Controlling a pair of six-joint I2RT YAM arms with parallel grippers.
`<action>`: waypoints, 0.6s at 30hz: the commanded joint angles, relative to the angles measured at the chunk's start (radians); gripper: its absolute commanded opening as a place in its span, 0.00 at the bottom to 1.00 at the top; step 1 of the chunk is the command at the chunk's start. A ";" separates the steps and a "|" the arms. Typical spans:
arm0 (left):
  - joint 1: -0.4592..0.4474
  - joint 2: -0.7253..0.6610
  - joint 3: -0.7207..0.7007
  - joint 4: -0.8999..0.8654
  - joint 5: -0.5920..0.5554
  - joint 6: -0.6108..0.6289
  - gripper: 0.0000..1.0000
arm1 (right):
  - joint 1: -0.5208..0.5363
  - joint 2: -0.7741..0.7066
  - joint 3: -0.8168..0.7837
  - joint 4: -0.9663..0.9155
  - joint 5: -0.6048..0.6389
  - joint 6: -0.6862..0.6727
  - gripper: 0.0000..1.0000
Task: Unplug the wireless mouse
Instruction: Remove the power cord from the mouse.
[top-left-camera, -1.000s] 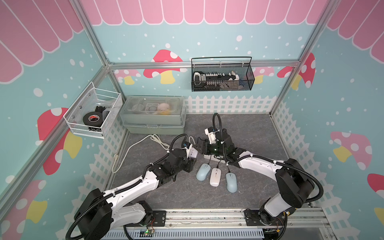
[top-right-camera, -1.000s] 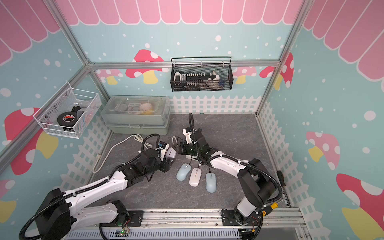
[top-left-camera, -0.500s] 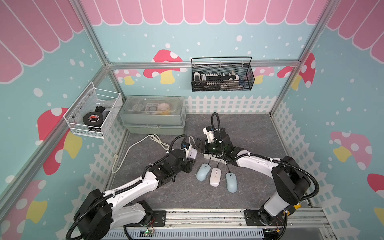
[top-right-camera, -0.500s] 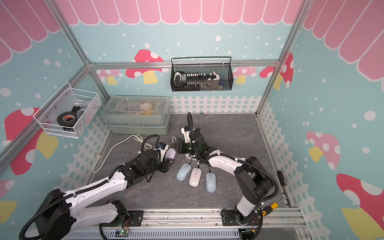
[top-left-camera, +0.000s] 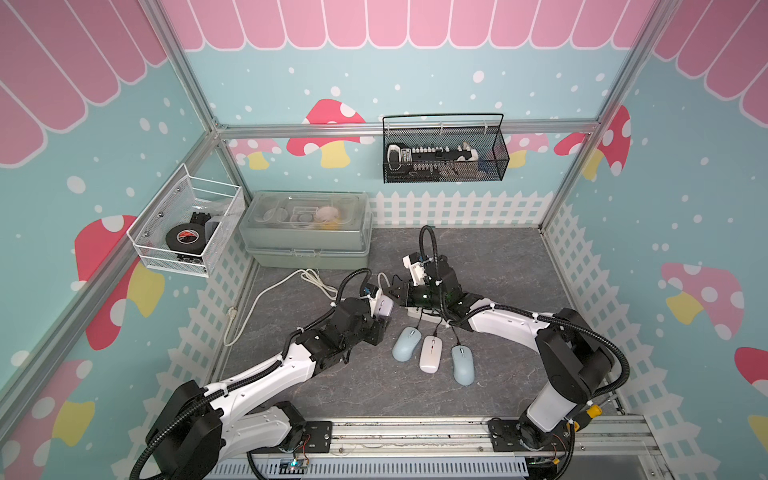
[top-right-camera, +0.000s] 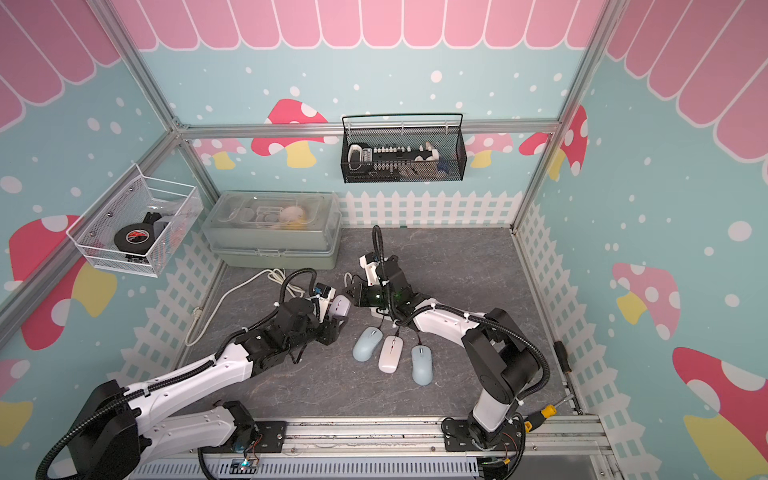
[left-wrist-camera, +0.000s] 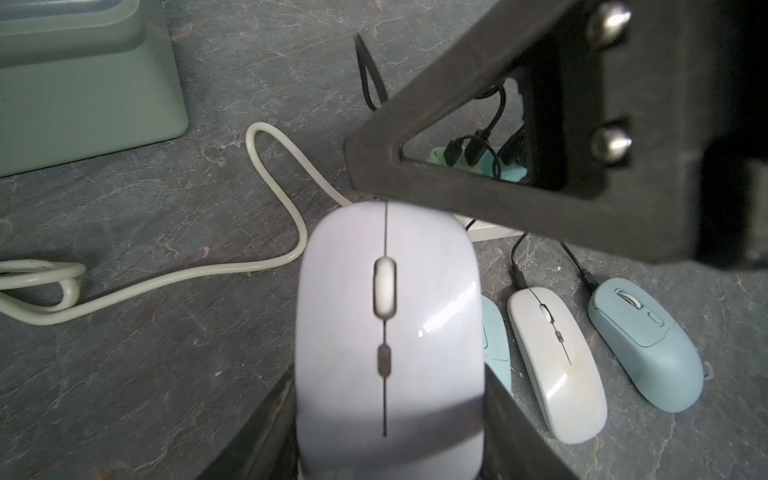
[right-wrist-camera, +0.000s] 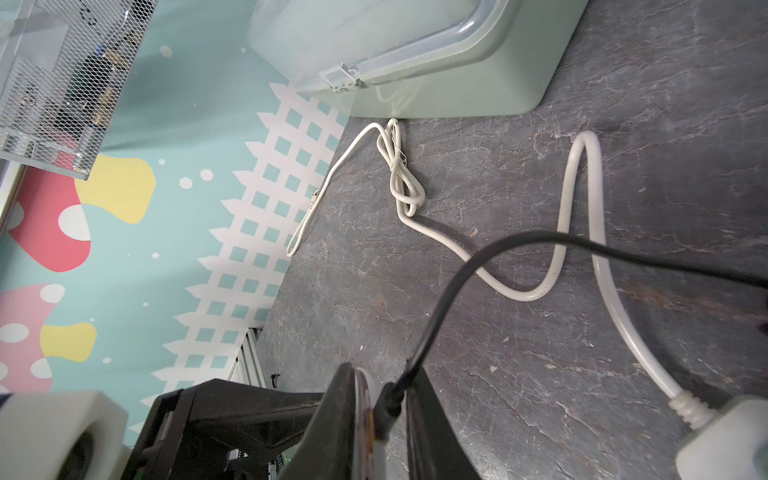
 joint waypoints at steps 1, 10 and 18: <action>0.005 0.002 0.003 0.028 0.005 0.003 0.36 | 0.007 0.012 0.020 0.025 -0.008 0.010 0.22; 0.005 -0.002 -0.001 0.028 0.013 -0.001 0.36 | 0.007 0.020 0.028 0.025 0.001 0.013 0.20; 0.004 -0.005 -0.005 0.013 0.003 0.011 0.36 | 0.007 0.028 0.034 0.026 -0.011 0.018 0.10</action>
